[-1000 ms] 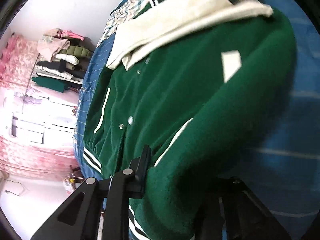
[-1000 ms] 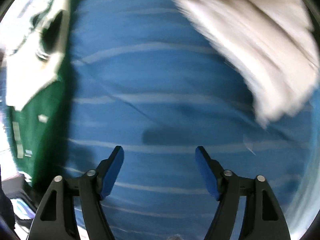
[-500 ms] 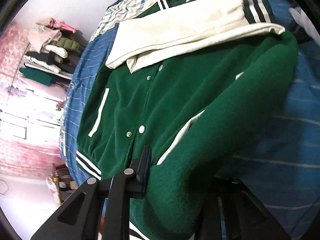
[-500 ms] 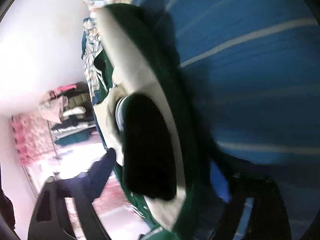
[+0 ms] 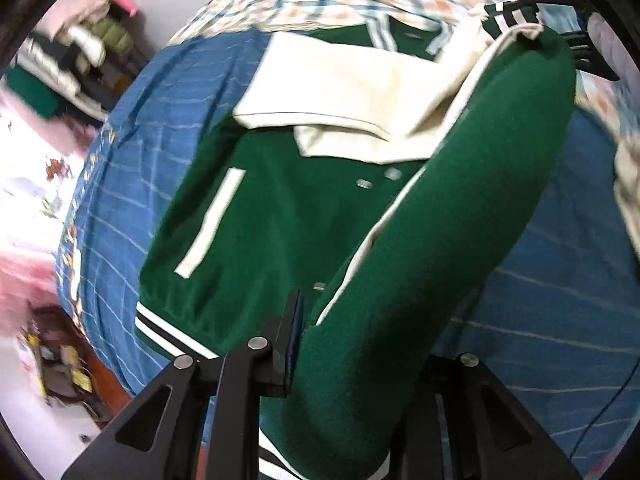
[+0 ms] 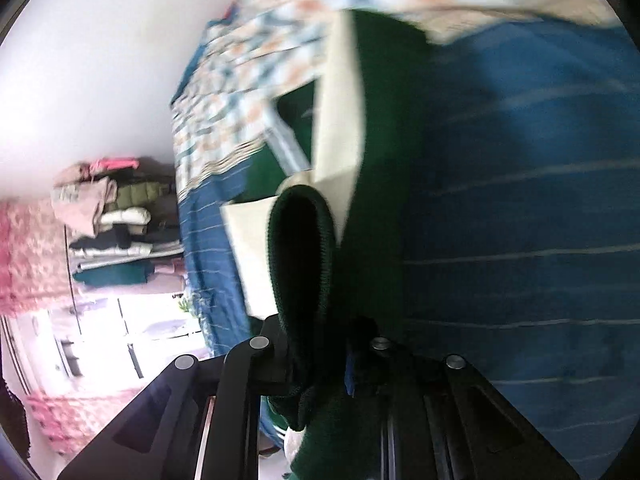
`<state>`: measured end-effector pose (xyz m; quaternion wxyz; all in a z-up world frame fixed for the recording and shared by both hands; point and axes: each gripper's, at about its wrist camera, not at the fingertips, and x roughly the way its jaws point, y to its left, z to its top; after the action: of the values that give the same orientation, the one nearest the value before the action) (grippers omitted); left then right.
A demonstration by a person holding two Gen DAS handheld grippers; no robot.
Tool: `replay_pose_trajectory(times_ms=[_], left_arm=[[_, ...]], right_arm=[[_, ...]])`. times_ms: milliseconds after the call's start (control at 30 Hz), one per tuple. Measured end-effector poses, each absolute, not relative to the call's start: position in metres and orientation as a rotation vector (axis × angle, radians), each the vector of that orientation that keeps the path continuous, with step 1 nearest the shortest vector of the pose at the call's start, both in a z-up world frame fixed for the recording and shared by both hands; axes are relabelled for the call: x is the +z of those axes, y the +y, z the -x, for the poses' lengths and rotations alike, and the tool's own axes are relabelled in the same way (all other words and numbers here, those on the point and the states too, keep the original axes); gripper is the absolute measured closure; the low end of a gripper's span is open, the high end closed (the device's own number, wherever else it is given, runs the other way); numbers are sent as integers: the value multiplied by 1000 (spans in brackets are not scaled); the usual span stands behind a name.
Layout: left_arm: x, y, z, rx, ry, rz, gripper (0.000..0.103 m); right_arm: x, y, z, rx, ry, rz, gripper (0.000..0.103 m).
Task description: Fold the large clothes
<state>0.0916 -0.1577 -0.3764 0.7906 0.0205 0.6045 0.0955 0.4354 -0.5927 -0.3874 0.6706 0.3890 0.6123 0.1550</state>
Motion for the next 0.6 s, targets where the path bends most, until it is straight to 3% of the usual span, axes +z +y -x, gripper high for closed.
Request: replay_pose_trajectory(times_ms=[167, 367, 500, 600], left_arm=[[-378, -72, -107, 227, 1314, 129, 79], [-421, 29, -118, 186, 1413, 461, 78], [-451, 94, -98, 203, 1401, 762, 65], [-462, 132, -73, 261, 1360, 888, 59]], right_arm=[[-365, -475, -480, 342, 1412, -756, 85], [-411, -338, -521, 283, 1542, -576, 85], [-459, -295, -531, 172, 1635, -454, 83], [-470, -294, -529, 168, 1652, -494, 63]])
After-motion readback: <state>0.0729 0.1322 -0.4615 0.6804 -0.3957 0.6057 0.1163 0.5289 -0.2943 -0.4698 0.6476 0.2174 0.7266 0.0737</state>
